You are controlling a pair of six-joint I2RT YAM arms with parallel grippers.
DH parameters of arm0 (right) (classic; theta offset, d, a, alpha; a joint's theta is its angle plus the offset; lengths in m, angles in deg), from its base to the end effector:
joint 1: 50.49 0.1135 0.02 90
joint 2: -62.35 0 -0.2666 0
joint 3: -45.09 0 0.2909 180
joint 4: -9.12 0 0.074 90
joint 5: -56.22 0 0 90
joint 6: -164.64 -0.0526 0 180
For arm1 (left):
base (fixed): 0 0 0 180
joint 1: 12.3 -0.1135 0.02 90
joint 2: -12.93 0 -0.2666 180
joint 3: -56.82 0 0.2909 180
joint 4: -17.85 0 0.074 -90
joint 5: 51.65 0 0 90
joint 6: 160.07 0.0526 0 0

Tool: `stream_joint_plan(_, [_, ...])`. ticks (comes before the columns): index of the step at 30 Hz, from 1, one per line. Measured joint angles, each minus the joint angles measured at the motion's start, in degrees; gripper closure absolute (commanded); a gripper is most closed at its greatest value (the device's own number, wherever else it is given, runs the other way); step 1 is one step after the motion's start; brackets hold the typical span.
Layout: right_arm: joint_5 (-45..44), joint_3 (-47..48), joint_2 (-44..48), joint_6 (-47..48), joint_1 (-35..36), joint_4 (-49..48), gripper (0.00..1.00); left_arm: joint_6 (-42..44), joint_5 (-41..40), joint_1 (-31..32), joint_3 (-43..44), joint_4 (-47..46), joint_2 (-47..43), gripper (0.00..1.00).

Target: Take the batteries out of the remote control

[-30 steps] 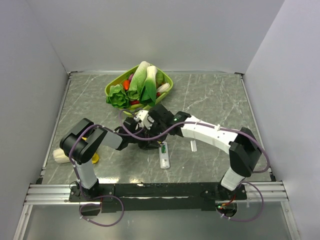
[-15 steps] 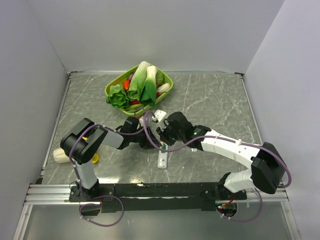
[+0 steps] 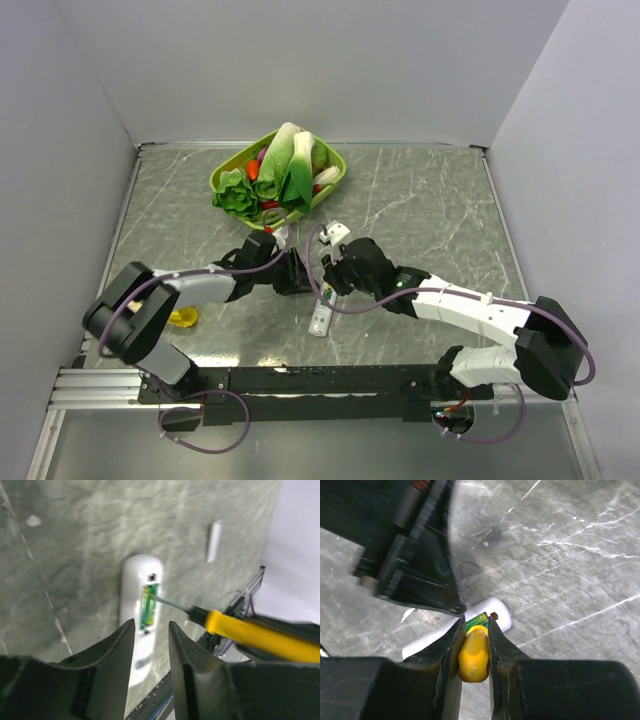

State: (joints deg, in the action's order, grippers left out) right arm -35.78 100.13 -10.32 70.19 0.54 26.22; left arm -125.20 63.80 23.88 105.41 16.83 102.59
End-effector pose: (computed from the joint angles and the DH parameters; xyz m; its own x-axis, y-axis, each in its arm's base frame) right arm 0.2038 0.2491 0.2078 -0.4161 -0.3911 -0.8209 -0.7289 0.6832 0.0439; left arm 0.2536 -0.2135 0.1108 -0.9521 -0.2215 -0.2108 0.0304 0.6173 -0.7861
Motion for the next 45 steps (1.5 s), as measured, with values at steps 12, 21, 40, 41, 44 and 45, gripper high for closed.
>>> stream_joint_plan(12, [-6.6,-9.7,6.4,-3.3,3.4,-10.5,1.0,-1.7,0.6,7.1,-10.5,-5.1,-7.8,0.95])
stream_joint_plan(21, [-6.7,-12.8,9.0,-3.2,3.8,-13.0,1.0,-4.2,-0.2,7.4,-13.4,-10.0,-5.4,0.96])
stream_joint_plan(40, [-10.5,-27.1,17.8,-10.1,4.0,-27.8,1.0,-7.1,-0.5,9.1,-9.0,-16.0,3.3,0.99])
stream_joint_plan(41, [-10.6,-28.2,18.4,-10.6,4.0,-28.9,1.0,-7.3,-0.7,9.1,-9.1,-16.0,3.4,0.99])
stream_joint_plan(44, [-11.1,-30.5,19.7,-11.8,4.0,-31.0,1.0,-7.8,-1.2,9.1,-9.1,-16.7,4.0,0.99])
stream_joint_plan(45, [-11.1,-31.0,19.9,-12.2,4.0,-31.6,1.0,-8.0,-1.3,9.1,-9.1,-17.0,4.2,0.99])
